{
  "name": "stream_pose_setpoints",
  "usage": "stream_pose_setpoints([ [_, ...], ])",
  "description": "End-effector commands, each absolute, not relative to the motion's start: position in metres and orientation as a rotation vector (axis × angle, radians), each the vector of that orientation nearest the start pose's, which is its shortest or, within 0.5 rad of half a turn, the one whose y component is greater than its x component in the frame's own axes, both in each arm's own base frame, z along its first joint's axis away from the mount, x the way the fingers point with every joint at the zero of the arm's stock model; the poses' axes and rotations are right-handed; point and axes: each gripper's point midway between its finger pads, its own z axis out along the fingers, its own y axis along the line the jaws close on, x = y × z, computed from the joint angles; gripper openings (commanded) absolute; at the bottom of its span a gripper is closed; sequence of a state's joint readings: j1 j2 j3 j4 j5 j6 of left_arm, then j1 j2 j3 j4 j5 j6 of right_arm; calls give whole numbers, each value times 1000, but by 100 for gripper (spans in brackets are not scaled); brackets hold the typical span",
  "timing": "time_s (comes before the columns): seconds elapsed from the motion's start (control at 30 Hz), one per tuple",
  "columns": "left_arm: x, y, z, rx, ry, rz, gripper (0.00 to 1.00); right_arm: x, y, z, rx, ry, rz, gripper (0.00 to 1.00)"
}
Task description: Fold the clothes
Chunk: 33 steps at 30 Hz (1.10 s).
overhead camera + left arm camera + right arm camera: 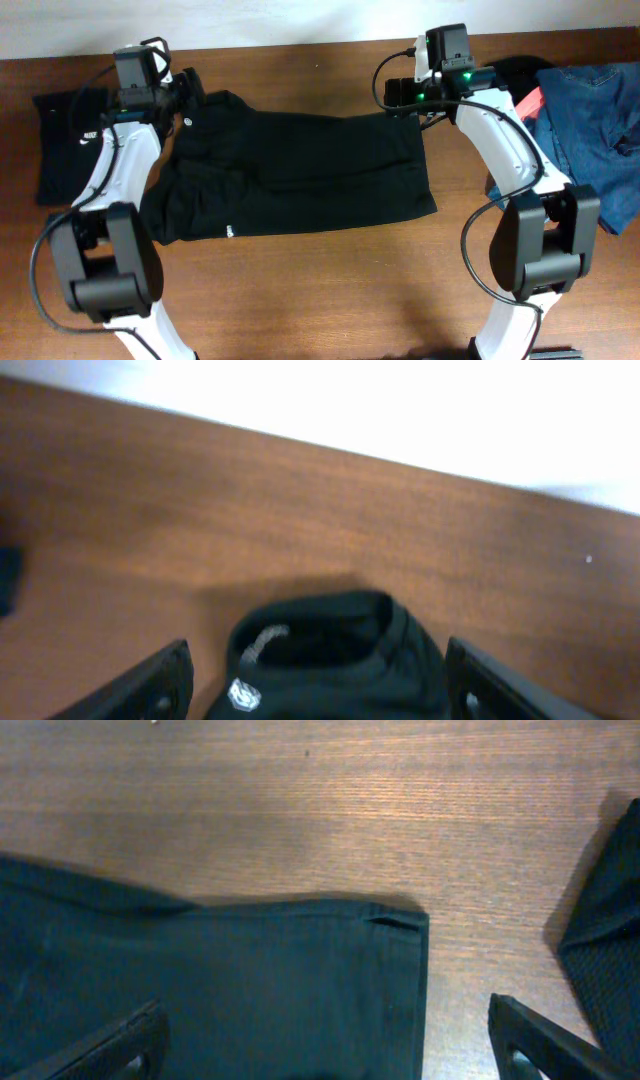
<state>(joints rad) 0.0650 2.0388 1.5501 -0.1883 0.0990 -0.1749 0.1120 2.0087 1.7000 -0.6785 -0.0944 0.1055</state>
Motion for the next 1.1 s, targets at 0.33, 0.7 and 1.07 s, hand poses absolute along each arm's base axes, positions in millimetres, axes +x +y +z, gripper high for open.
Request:
stream_pose_setpoints([
  [0.33,600,15,111,-114,2179,-183,72,550,54,45,141,2599,287,96],
  [0.7,576,-8,80,-94,2346,-198,72,548,50,42,147,2613,278,96],
  [1.07,558,10,62,-148,2449,-10,72,549,51,36,107,2614,270,98],
])
